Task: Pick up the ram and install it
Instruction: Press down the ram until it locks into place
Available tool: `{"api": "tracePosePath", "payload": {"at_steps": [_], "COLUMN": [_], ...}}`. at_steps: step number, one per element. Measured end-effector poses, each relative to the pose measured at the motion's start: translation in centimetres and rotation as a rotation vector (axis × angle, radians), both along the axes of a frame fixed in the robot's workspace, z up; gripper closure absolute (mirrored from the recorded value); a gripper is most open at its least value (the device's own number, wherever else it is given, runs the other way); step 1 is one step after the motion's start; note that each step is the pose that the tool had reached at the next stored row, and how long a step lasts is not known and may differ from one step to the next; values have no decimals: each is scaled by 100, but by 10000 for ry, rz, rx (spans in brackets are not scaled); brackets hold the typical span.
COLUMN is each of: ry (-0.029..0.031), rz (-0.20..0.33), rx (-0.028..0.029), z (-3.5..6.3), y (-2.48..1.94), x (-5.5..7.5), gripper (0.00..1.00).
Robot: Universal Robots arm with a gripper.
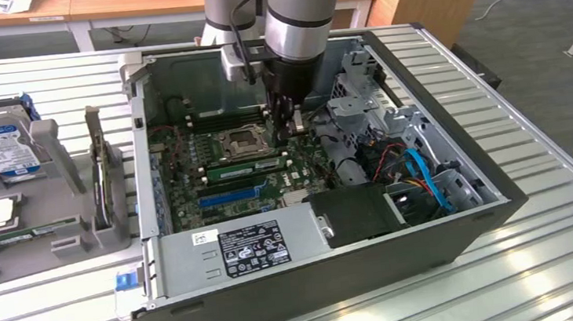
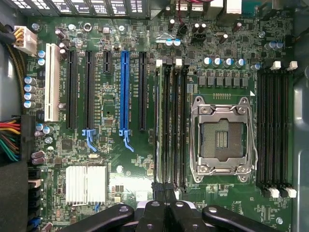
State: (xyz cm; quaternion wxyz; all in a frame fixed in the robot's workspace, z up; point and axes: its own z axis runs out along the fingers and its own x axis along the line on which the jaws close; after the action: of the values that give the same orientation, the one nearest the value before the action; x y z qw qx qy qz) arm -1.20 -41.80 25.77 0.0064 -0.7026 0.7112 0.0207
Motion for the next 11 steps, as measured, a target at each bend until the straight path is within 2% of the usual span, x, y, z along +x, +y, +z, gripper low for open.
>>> {"api": "tracePosePath", "payload": {"at_steps": [11], "ry": [2], "rz": [0], "rx": [6], "z": [-45], "y": [0], "x": [0], "gripper": [90]}}
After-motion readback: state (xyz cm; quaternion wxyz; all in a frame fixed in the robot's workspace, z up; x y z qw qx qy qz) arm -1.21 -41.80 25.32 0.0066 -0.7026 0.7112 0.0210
